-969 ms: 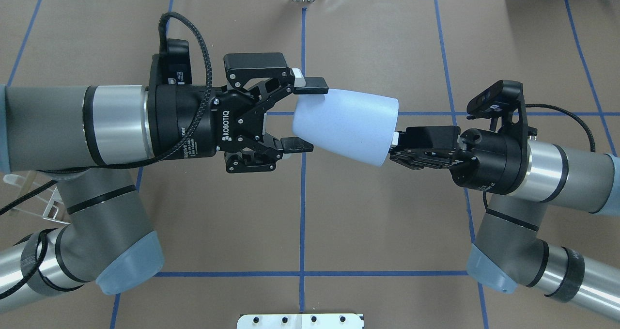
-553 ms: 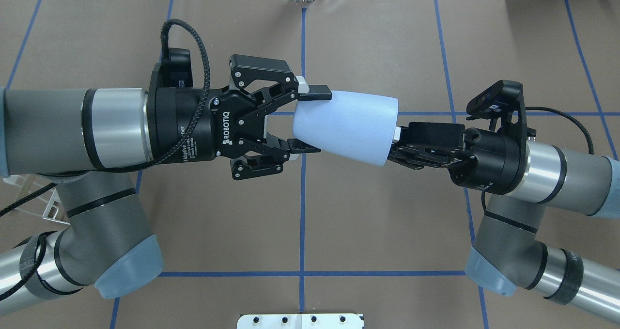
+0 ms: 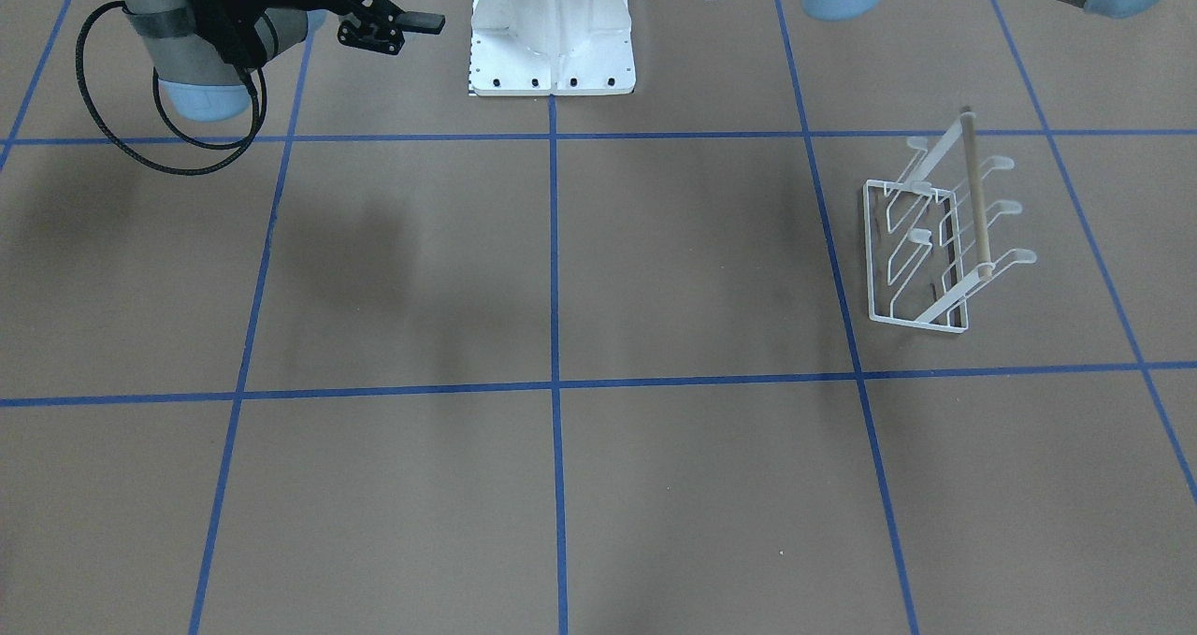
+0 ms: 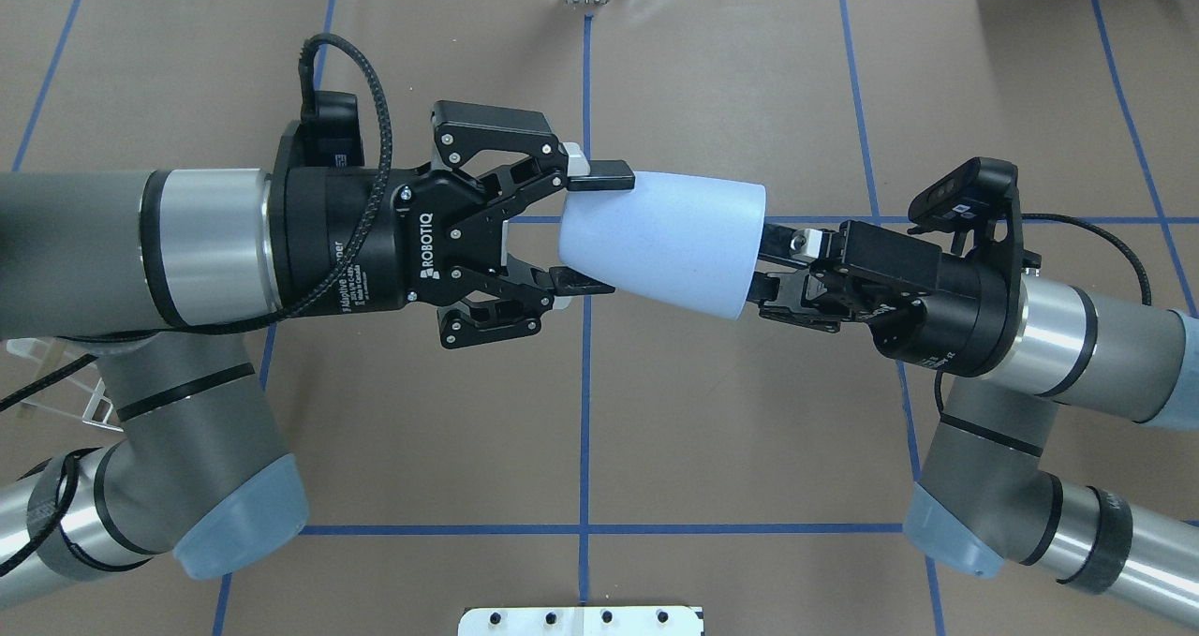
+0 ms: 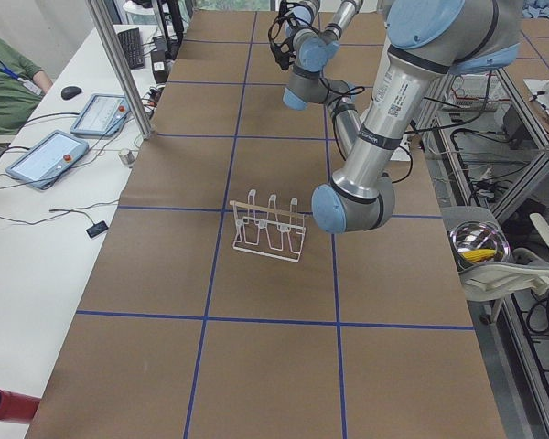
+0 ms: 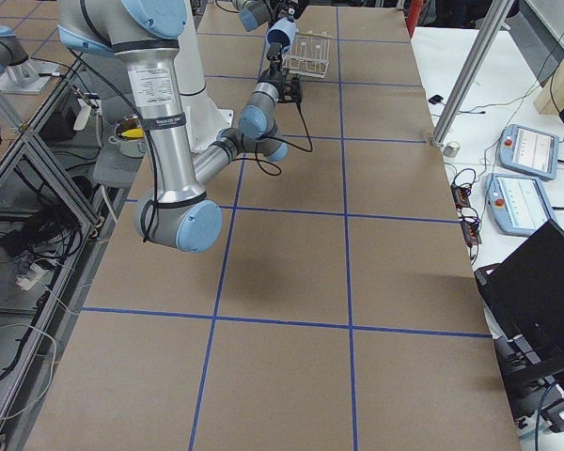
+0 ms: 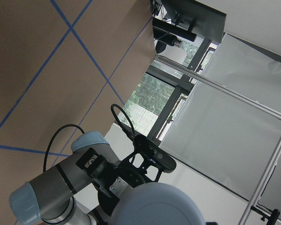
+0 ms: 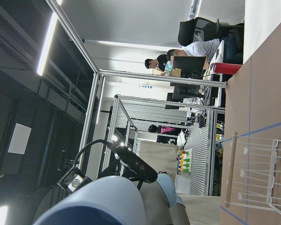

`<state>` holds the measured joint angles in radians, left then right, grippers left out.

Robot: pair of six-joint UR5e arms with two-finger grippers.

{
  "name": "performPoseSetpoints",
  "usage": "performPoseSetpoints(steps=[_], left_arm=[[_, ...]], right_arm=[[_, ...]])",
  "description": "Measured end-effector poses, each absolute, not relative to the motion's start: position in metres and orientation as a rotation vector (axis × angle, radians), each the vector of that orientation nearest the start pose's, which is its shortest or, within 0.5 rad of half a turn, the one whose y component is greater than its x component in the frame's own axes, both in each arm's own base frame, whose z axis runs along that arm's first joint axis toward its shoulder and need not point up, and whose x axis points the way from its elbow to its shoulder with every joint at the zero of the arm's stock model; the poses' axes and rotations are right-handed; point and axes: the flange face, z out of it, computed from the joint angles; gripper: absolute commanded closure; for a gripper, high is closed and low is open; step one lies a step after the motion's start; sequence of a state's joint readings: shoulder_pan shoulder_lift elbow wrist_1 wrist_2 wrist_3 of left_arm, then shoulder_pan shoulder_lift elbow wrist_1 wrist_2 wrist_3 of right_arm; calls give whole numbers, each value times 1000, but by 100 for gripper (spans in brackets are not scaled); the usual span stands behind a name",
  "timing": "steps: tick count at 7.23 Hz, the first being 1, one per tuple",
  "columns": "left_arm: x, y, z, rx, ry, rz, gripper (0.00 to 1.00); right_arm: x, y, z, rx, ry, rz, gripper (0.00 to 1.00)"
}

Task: Hang cup on cup holder
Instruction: 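Grasp the cup base with the left gripper while the right gripper releases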

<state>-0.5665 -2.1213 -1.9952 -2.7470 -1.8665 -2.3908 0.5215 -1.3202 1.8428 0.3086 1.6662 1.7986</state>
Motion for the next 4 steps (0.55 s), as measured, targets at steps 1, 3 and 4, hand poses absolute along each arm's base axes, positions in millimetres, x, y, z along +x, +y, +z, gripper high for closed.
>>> performPoseSetpoints(steps=[1, 3, 4], left_arm=[[336, -343, 66, -417, 2119, -499, 100], [323, -367, 72, -327, 2114, -530, 100], [318, -383, 78, -271, 2101, -553, 100]], right_arm=[[-316, -326, 243, 310, -2380, 240, 0], [-300, -339, 266, 354, -2321, 281, 0], [-285, -361, 285, 419, -2259, 322, 0]])
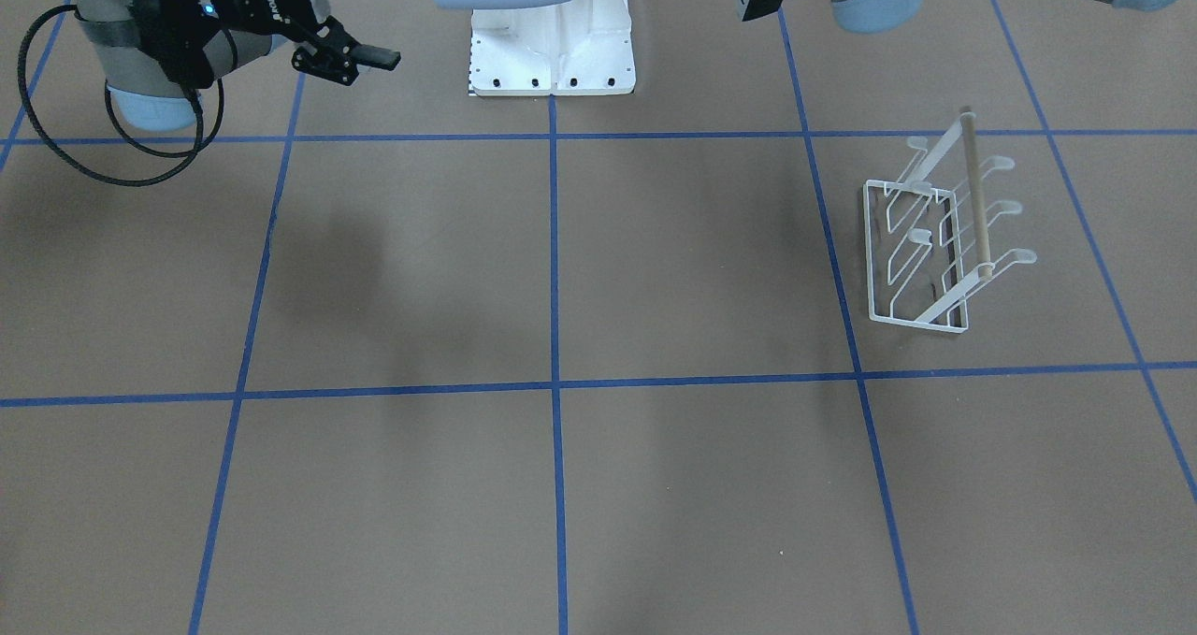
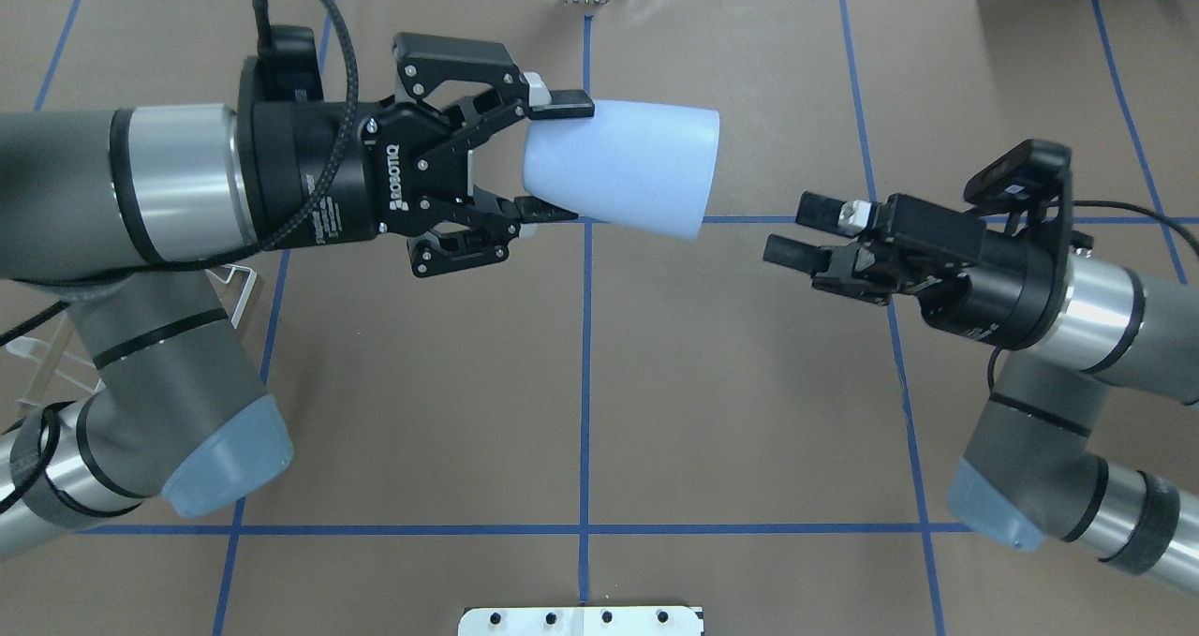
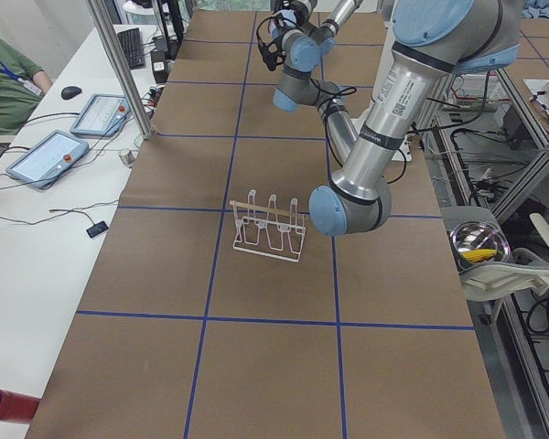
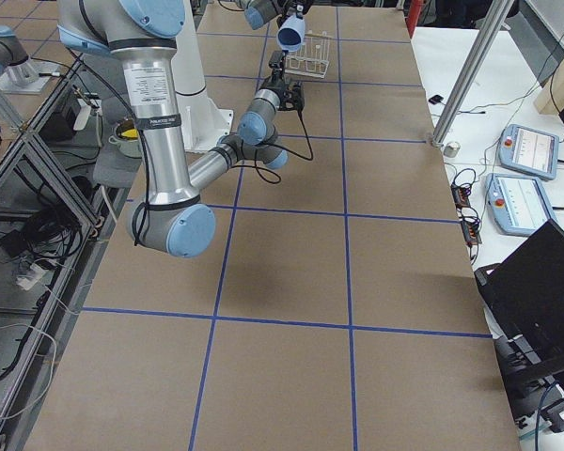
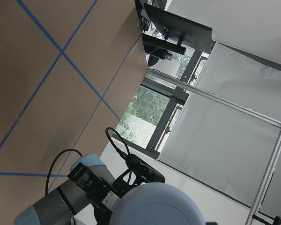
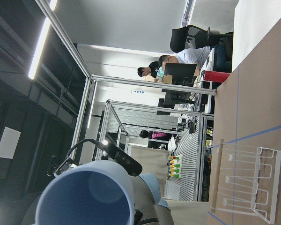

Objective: Hang cup on cup holder

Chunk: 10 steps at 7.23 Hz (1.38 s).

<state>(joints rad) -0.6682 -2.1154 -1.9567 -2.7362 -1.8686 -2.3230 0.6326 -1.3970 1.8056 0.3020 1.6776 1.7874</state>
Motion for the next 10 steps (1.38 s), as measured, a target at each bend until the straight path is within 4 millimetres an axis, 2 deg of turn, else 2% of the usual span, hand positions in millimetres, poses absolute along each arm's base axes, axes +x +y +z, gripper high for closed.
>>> performPoseSetpoints(steps=[1, 3, 4, 5, 6, 8, 9, 10], left_arm=[[318, -400, 86, -211, 2078, -571, 100], [327, -426, 116, -50, 2008, -601, 100], [329, -436, 131, 57, 1945, -599, 100], [327, -447, 139, 148, 1861, -595, 100], [323, -457, 143, 222, 1777, -587, 100], [307, -469, 143, 330, 1621, -562, 100], [293, -468, 137, 370, 1546, -549, 100], [277, -464, 132, 403, 1466, -531, 100]], right_arm=[[-272, -393, 315, 529, -2153, 350, 0], [-249, -459, 404, 812, -1813, 309, 0], [-231, -488, 448, 871, -1632, 278, 0], [-201, -515, 477, 875, -1468, 246, 0], [-164, -537, 494, 851, -1336, 214, 0], [-84, -568, 519, 752, -1118, 107, 0], [-48, -572, 537, 696, -1034, 30, 0], [-22, -562, 571, 610, -974, -24, 0]])
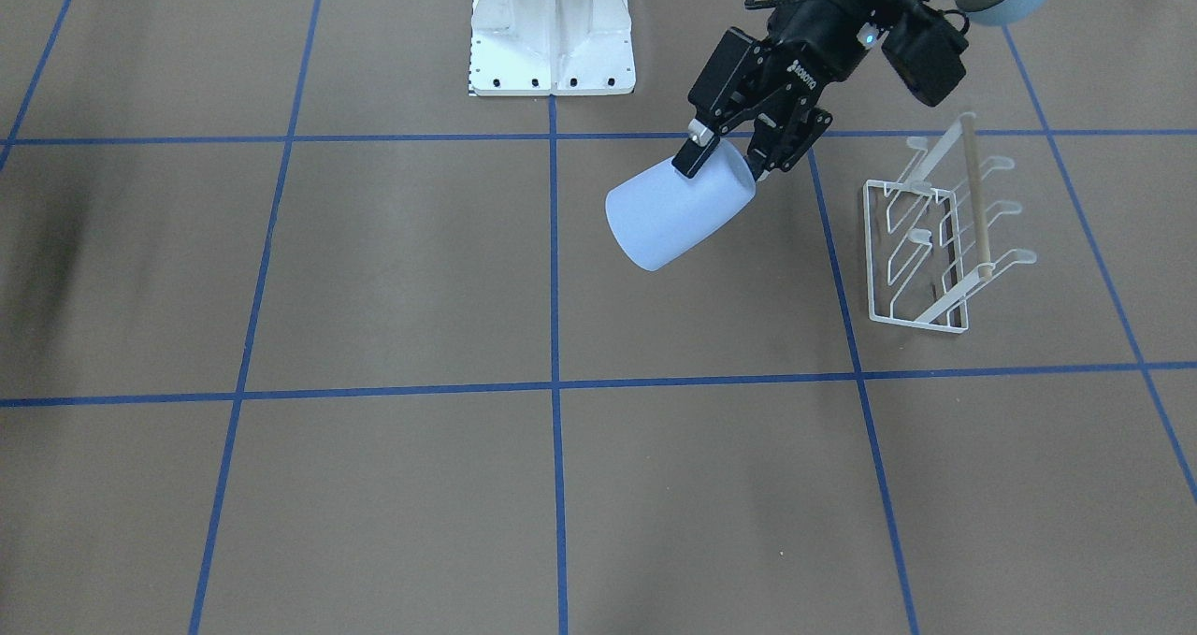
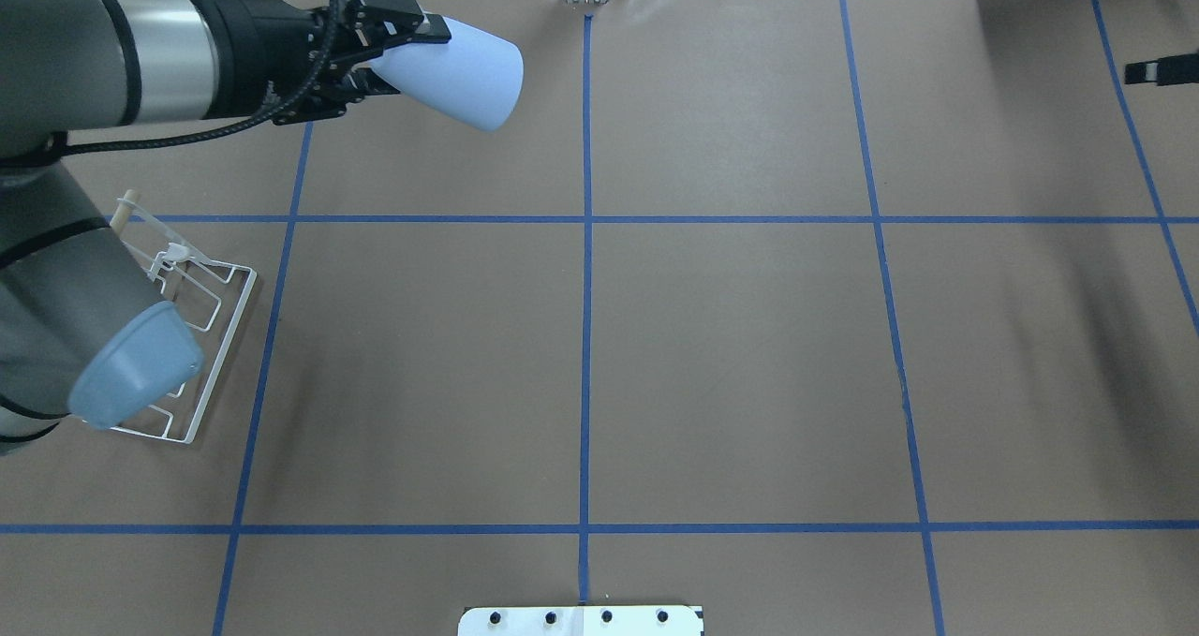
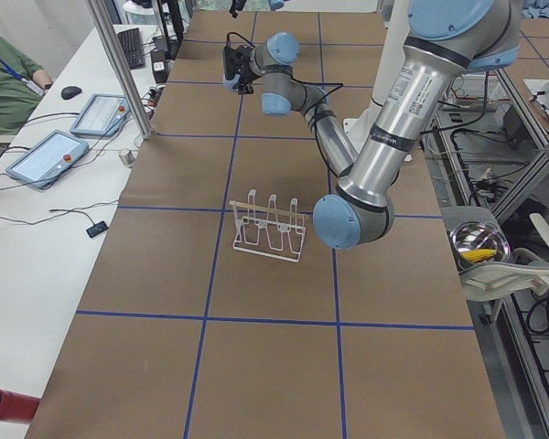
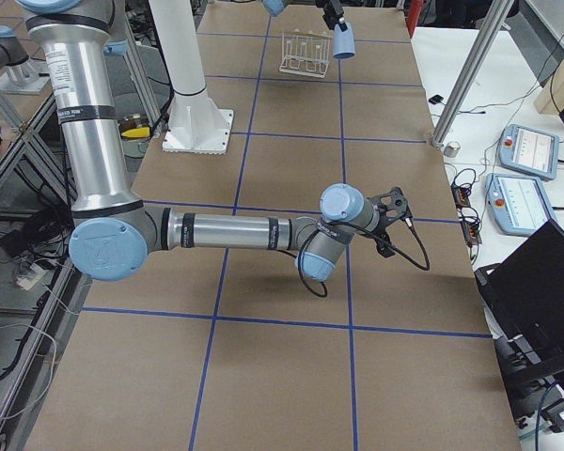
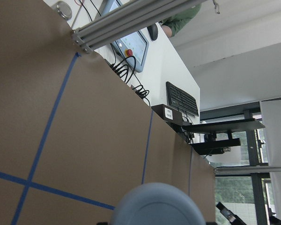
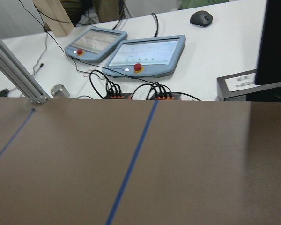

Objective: Hang cup on cup holder

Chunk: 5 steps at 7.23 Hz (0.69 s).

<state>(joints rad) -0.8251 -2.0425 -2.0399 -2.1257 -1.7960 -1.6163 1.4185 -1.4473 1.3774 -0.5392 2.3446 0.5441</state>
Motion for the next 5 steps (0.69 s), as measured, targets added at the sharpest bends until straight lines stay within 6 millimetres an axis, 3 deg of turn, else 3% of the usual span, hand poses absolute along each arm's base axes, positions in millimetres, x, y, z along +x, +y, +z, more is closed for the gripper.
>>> performPoseSetpoints(steps=[2, 4, 5], left_arm=[[254, -449, 137, 419, 1368, -519, 100], [231, -447, 162, 463, 1284, -493, 100], [219, -448, 171, 492, 1217, -465, 100]], right_arm=[[-7, -520, 646, 401, -917, -25, 0], [-9, -507, 678, 248, -858, -23, 0], [-8, -509, 677, 180, -814, -34, 0]])
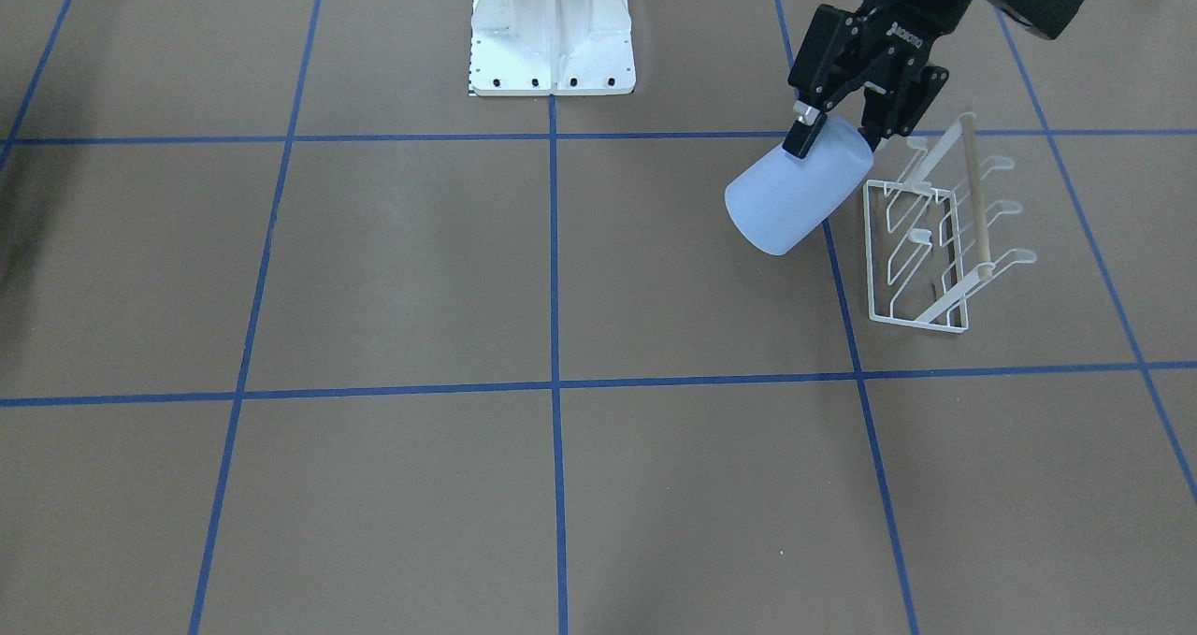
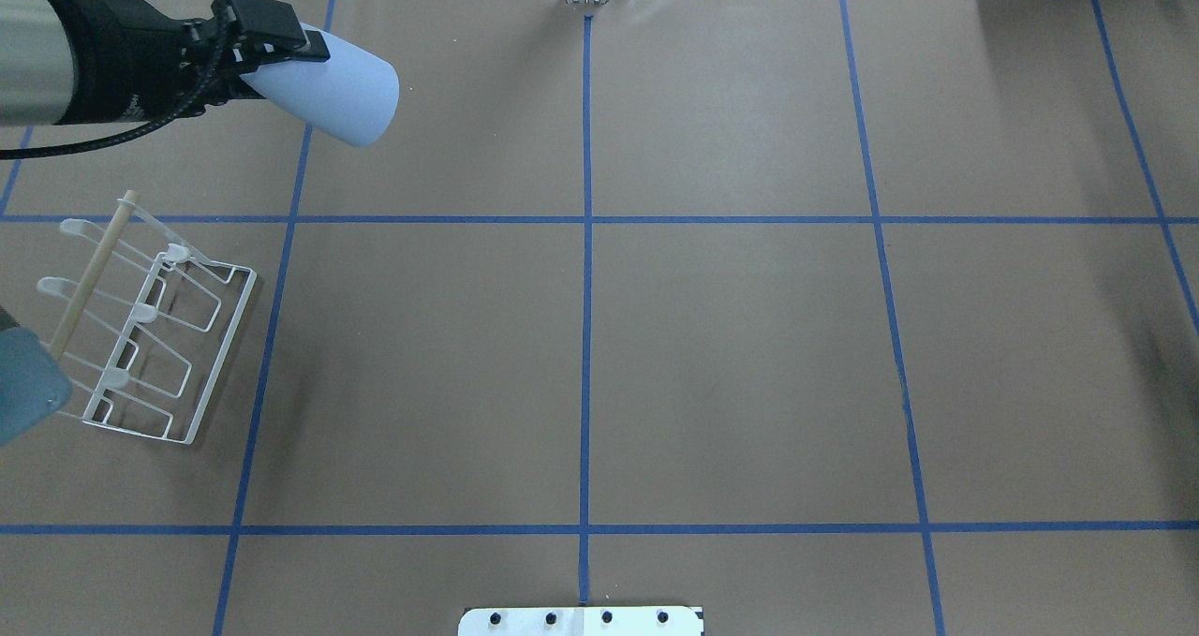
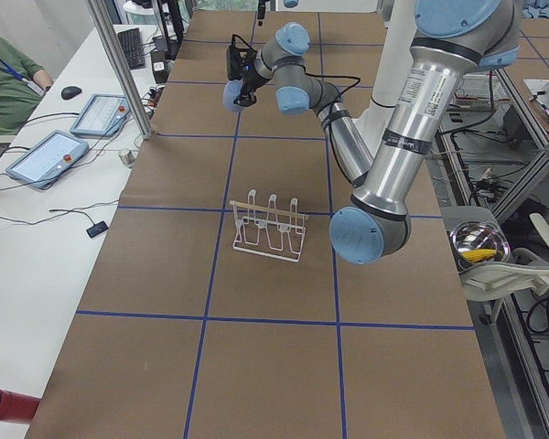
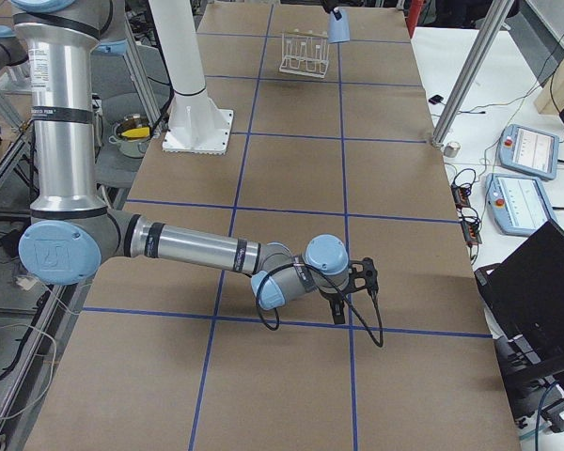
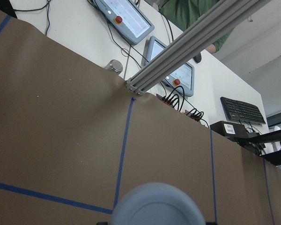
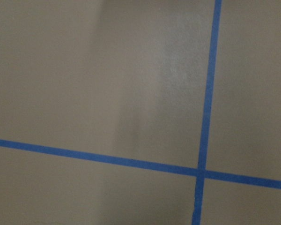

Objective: Hang cup on cup holder

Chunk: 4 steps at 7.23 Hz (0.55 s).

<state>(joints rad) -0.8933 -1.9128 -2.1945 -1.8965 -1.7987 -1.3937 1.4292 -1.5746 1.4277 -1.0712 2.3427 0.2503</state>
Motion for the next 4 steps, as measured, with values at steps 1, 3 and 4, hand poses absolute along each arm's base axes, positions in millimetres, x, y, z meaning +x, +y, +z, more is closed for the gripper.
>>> performPoseSetpoints(steps=[1, 3, 4], left_arm=[[208, -450, 178, 511, 1126, -425, 100], [190, -449, 193, 498, 920, -327, 100], [187, -449, 203, 466, 843, -291, 100]], right_arm=[[-6, -514, 660, 104, -766, -40, 0], [8, -531, 589, -58, -671, -64, 0], [14, -535, 568, -119, -648, -79, 0]])
